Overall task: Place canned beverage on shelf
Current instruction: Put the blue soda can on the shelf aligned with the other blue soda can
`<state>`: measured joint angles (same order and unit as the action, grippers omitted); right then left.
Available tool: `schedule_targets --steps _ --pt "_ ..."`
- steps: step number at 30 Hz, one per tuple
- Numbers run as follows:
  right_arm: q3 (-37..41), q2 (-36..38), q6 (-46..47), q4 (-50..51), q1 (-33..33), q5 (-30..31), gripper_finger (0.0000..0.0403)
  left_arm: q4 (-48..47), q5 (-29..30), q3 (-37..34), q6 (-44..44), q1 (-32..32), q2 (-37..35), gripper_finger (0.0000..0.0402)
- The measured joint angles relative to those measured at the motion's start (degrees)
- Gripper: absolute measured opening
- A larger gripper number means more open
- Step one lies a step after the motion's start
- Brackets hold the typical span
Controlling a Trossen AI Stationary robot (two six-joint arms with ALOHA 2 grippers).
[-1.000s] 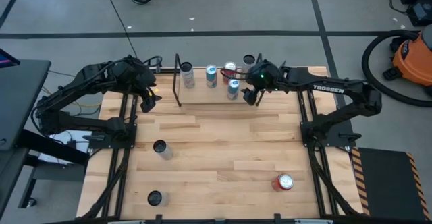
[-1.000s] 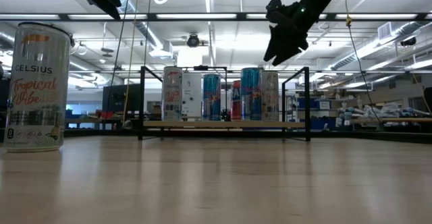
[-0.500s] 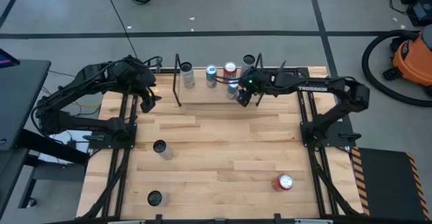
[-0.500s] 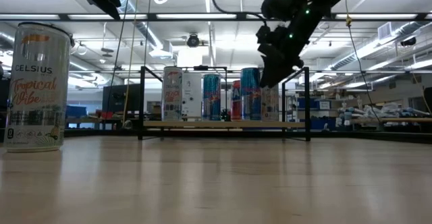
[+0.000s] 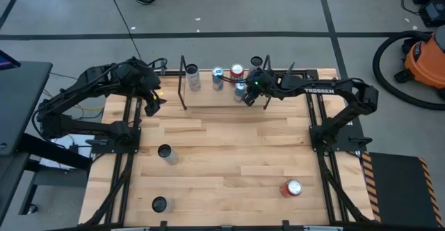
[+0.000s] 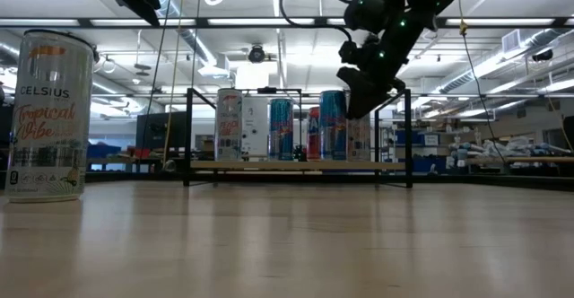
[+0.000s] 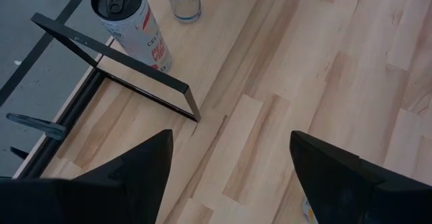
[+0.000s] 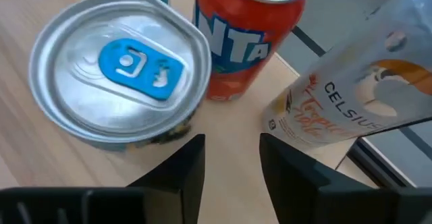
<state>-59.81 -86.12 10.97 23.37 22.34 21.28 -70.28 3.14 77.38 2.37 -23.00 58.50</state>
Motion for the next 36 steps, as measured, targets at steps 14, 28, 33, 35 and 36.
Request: schedule_targets --steps 14,28,33,35,36 --pt "0.0 0.0 1.4 -5.6 -0.1 -3.4 0.0142 0.0 0.0 0.0 0.0 0.0 0.0 0.03" --pt "0.0 -2.9 2.6 -10.3 -0.2 -7.7 0.0142 0.2 0.0 0.0 0.0 0.0 0.0 0.03" --pt "0.0 -5.5 2.6 -13.1 -0.3 -8.2 0.0142 0.3 0.0 0.0 0.0 0.0 0.0 0.03" --pt "0.0 -6.0 2.7 -14.3 -0.3 -8.5 0.0142 0.3 0.0 0.0 0.0 0.0 0.0 0.03" --pt "0.0 -6.3 2.8 -14.9 -0.4 -8.8 0.0142 0.3 0.0 0.0 0.0 0.0 0.0 0.03"
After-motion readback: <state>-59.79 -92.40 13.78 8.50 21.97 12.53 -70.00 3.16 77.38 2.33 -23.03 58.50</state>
